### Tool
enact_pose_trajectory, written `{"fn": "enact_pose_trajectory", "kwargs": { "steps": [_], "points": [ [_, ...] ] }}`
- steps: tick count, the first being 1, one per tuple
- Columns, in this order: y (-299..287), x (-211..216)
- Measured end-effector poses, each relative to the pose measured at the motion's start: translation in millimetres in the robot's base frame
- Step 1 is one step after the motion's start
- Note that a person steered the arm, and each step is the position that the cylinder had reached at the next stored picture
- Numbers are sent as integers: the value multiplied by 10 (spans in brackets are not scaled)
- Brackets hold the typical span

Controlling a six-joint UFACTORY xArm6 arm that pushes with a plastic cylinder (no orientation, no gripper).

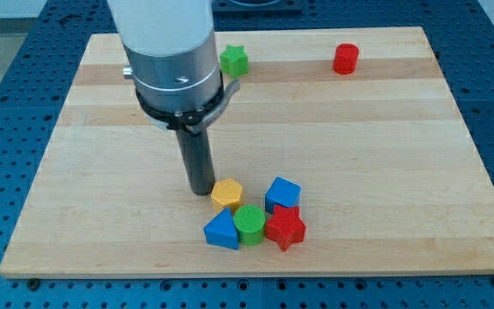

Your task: Move red circle towards center

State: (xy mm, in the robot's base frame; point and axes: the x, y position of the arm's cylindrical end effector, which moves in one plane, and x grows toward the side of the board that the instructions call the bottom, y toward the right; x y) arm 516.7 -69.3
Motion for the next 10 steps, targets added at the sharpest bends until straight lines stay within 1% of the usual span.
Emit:
{"fn": "enact_pose_trajectory", "kwargs": {
  "steps": [2,3,4,5,6,9,10],
  "points": [
    [421,-1],
    [448,-82],
    [483,-450],
    [573,-1019],
    [605,-1256],
    [2169,-1255],
    [2219,-1253]
  ]
}}
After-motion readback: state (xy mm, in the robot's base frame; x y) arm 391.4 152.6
